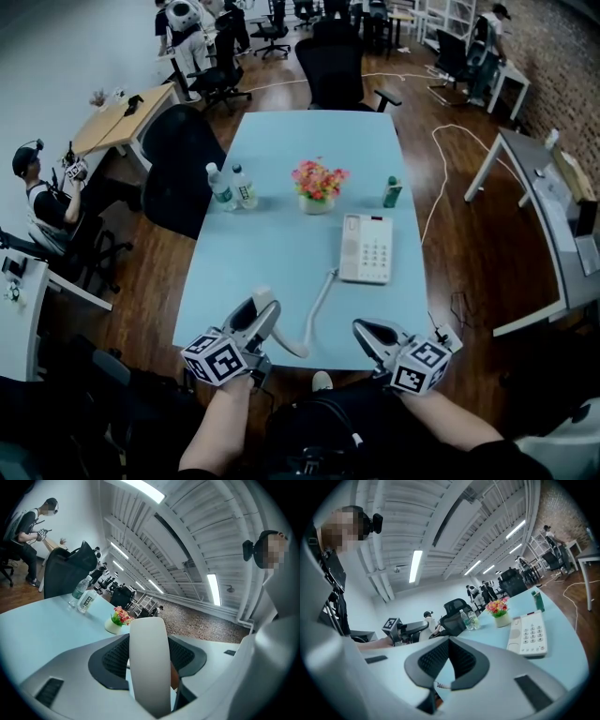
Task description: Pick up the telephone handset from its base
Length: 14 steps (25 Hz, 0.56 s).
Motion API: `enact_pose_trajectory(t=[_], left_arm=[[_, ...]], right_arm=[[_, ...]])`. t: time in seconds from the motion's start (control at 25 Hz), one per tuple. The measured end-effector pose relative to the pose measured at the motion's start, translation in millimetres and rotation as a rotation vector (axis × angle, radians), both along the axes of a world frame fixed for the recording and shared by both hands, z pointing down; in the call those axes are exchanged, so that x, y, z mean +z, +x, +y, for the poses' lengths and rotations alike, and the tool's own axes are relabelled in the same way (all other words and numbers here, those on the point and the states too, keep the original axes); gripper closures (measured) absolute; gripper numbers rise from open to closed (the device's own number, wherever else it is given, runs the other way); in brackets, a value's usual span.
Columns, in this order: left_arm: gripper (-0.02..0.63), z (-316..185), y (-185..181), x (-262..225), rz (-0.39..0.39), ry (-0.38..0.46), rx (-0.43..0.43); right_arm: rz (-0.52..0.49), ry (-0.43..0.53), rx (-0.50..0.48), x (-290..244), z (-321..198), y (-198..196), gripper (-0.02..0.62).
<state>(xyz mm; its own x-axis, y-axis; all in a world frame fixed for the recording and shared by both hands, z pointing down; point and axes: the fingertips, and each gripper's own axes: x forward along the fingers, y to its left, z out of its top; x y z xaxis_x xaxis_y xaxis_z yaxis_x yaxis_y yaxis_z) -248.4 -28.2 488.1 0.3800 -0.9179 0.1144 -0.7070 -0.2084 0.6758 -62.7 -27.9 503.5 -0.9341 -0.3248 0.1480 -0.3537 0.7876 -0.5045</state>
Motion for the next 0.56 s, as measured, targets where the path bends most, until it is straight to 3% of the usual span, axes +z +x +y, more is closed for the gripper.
enact_pose_trajectory(t=[0.56], left_arm=[[0.362,-9.0,8.4,8.6,-0.012,-0.042,0.032]], right_arm=[[0.017,0.037,-0.007,-6.3,1.2,1.1,0.580]])
